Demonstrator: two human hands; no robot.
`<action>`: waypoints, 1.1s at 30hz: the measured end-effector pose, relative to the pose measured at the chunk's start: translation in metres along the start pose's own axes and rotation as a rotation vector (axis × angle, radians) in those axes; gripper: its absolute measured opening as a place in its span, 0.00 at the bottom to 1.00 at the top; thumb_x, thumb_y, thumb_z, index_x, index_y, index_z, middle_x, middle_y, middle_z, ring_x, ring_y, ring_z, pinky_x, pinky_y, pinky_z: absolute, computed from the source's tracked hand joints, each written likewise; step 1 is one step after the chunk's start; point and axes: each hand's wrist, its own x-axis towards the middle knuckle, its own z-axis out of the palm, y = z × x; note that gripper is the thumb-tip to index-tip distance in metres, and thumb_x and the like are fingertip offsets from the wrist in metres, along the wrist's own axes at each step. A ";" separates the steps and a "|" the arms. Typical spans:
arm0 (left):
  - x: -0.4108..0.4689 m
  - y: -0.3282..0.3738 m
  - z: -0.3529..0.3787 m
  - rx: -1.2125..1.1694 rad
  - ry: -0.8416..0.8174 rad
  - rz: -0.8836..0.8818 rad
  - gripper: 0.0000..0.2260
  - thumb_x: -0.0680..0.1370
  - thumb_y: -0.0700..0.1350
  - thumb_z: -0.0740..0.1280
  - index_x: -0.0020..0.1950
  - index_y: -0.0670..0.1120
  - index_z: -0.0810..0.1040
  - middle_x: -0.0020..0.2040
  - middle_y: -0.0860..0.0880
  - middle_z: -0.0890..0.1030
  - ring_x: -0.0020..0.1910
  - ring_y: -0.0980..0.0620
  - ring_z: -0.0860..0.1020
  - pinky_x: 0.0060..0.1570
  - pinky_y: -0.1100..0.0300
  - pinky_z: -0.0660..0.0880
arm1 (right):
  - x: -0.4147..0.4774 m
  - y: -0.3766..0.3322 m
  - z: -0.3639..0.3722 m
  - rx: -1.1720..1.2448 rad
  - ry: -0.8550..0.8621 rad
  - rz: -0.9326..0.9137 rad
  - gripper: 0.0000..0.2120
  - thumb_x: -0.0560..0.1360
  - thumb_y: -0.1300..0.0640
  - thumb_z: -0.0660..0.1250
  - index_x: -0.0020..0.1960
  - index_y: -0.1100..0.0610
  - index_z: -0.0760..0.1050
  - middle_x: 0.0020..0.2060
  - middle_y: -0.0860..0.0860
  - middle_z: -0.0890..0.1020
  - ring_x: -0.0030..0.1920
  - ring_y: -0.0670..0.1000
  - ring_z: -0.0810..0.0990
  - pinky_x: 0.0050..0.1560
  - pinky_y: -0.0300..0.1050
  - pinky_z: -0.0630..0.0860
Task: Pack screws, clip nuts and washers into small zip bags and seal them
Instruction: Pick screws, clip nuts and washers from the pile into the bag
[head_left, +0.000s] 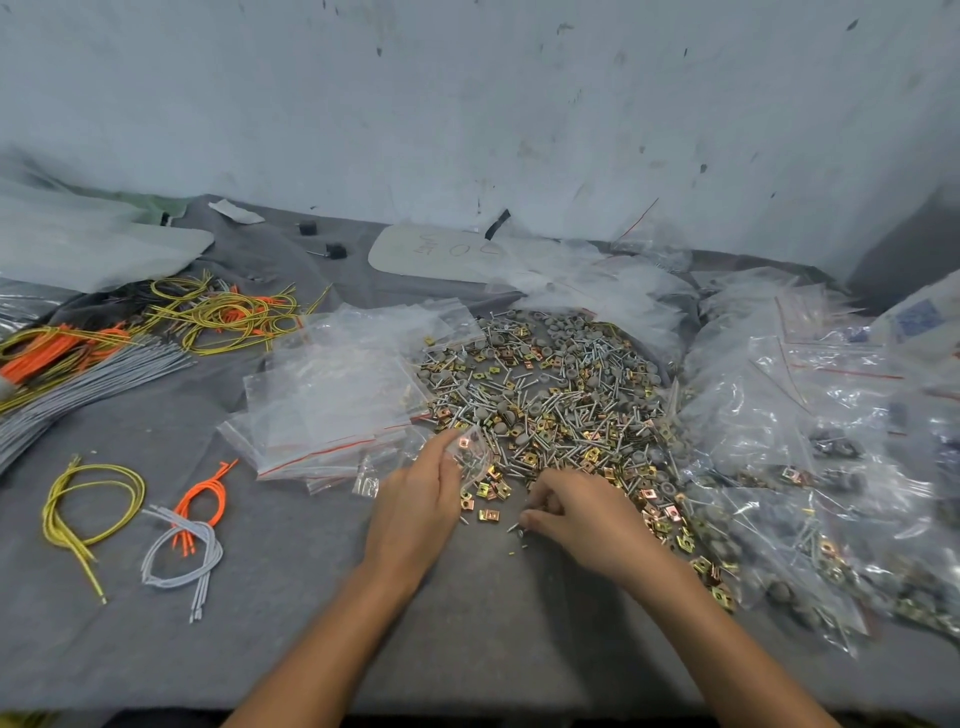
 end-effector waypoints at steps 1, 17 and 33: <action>0.000 0.000 0.000 -0.001 -0.004 -0.003 0.15 0.83 0.45 0.60 0.69 0.54 0.76 0.52 0.48 0.85 0.48 0.42 0.81 0.45 0.49 0.76 | 0.000 0.000 0.000 -0.007 -0.001 -0.008 0.08 0.77 0.42 0.69 0.47 0.45 0.75 0.39 0.41 0.75 0.39 0.39 0.71 0.38 0.44 0.67; 0.000 0.001 -0.001 -0.012 -0.017 -0.004 0.15 0.84 0.45 0.60 0.69 0.53 0.76 0.48 0.47 0.85 0.44 0.42 0.81 0.44 0.47 0.76 | -0.009 -0.004 -0.007 -0.297 -0.078 -0.140 0.11 0.83 0.46 0.59 0.56 0.50 0.75 0.52 0.48 0.73 0.57 0.53 0.74 0.51 0.52 0.76; 0.001 -0.001 0.000 0.002 -0.013 0.036 0.16 0.82 0.48 0.57 0.68 0.53 0.76 0.53 0.45 0.85 0.50 0.39 0.81 0.48 0.46 0.77 | 0.014 -0.071 -0.004 -0.185 0.226 -0.166 0.09 0.85 0.54 0.56 0.58 0.56 0.72 0.52 0.53 0.81 0.53 0.58 0.78 0.50 0.52 0.72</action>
